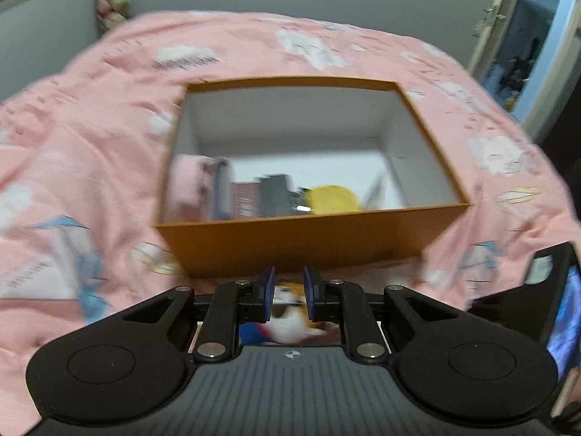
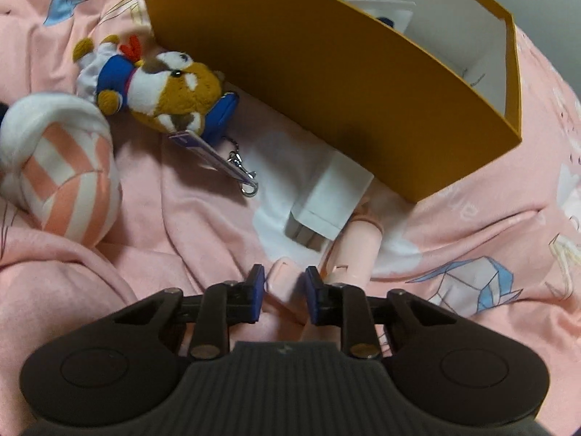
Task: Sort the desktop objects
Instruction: 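Move both tools to the white charger and pink selfie stick beside the box, then grasp the pink selfie stick with the right tool while the left tool grasps the white charger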
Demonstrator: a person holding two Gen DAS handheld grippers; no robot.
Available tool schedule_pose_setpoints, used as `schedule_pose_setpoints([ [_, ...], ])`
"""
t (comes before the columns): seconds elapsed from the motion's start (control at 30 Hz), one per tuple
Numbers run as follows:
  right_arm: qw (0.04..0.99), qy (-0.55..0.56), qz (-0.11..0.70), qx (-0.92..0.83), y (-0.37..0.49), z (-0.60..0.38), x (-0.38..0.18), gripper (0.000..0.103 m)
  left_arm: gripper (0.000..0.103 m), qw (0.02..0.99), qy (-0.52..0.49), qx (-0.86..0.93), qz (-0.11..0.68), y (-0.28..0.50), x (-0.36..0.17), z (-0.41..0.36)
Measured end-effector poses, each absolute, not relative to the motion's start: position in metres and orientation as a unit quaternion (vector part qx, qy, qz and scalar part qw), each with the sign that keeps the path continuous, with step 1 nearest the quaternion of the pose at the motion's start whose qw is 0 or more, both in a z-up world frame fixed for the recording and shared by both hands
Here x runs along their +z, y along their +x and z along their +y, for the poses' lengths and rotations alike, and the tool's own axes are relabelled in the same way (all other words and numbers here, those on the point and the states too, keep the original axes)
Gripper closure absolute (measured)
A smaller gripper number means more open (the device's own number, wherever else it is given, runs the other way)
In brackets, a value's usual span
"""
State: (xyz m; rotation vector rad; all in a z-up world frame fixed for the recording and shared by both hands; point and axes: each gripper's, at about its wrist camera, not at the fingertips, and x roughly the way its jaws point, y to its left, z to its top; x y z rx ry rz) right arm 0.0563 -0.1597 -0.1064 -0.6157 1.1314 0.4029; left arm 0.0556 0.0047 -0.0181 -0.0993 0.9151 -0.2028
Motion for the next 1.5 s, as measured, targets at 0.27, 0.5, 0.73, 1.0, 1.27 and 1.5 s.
schedule_pose_setpoints([
  [0.27, 0.819, -0.227, 0.505, 0.150, 0.065, -0.202, -0.067, 0.094, 0.084, 0.863, -0.073, -0.177, 0.467, 0.067, -0.031, -0.020],
  [0.5, 0.820, -0.150, 0.536, 0.136, 0.079, -0.231, -0.061, 0.092, 0.079, 0.843, -0.058, -0.206, 0.494, 0.080, -0.049, -0.051],
  [0.73, 0.819, -0.121, 0.542, 0.146, 0.085, -0.241, -0.071, 0.090, 0.069, 0.823, -0.021, -0.223, 0.521, 0.095, -0.080, -0.083],
  [1.0, 0.812, -0.023, 0.561, 0.159, 0.097, -0.273, -0.073, 0.090, 0.066, 0.802, -0.035, -0.206, 0.560, 0.110, -0.113, -0.100],
  [1.27, 0.808, 0.005, 0.563, 0.175, 0.099, -0.284, -0.079, 0.084, 0.056, 0.807, -0.001, -0.174, 0.565, 0.111, -0.121, -0.126],
  [1.5, 0.811, 0.013, 0.557, 0.180, 0.097, -0.287, -0.082, 0.083, 0.055, 0.802, -0.006, -0.143, 0.580, 0.119, -0.135, -0.135],
])
